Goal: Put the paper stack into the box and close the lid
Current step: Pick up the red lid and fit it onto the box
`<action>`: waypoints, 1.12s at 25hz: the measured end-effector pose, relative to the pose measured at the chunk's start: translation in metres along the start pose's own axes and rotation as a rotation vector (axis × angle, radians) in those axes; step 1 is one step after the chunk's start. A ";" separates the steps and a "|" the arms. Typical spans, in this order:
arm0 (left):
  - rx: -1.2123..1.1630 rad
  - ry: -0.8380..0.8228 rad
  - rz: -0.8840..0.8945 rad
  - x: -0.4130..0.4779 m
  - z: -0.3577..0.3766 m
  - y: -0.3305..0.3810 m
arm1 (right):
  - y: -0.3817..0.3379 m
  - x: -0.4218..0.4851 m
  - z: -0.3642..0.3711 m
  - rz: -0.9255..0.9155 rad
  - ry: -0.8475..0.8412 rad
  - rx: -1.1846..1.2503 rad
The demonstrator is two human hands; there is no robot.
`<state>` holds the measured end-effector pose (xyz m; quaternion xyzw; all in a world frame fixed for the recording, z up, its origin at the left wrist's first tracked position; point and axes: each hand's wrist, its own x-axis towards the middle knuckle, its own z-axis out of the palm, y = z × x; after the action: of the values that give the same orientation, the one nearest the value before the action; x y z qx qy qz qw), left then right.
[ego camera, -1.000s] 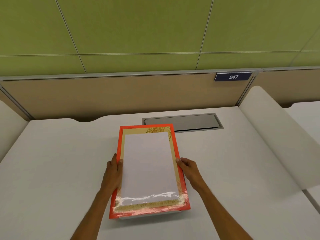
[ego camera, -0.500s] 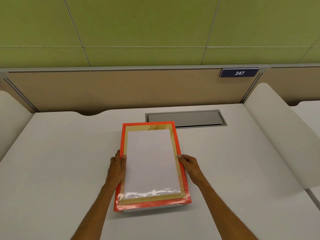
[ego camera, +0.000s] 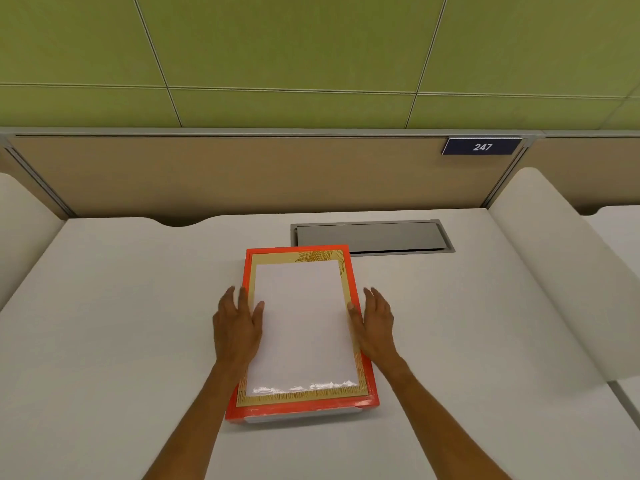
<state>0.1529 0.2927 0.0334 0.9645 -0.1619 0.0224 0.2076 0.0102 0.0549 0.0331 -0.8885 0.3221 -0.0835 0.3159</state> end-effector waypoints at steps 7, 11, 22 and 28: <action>0.116 -0.124 0.276 0.008 0.026 0.016 | -0.023 0.017 0.025 -0.307 0.002 -0.344; 0.085 -0.156 0.248 0.008 0.035 0.013 | -0.017 0.021 0.037 -0.293 -0.040 -0.365; 0.167 -0.160 0.210 0.005 0.043 0.014 | -0.008 0.021 0.048 -0.280 -0.043 -0.402; 0.171 -0.190 0.196 0.003 0.040 0.017 | -0.011 0.019 0.046 -0.265 -0.045 -0.410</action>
<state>0.1495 0.2611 0.0034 0.9560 -0.2716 -0.0349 0.1051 0.0470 0.0731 0.0022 -0.9702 0.2057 -0.0371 0.1222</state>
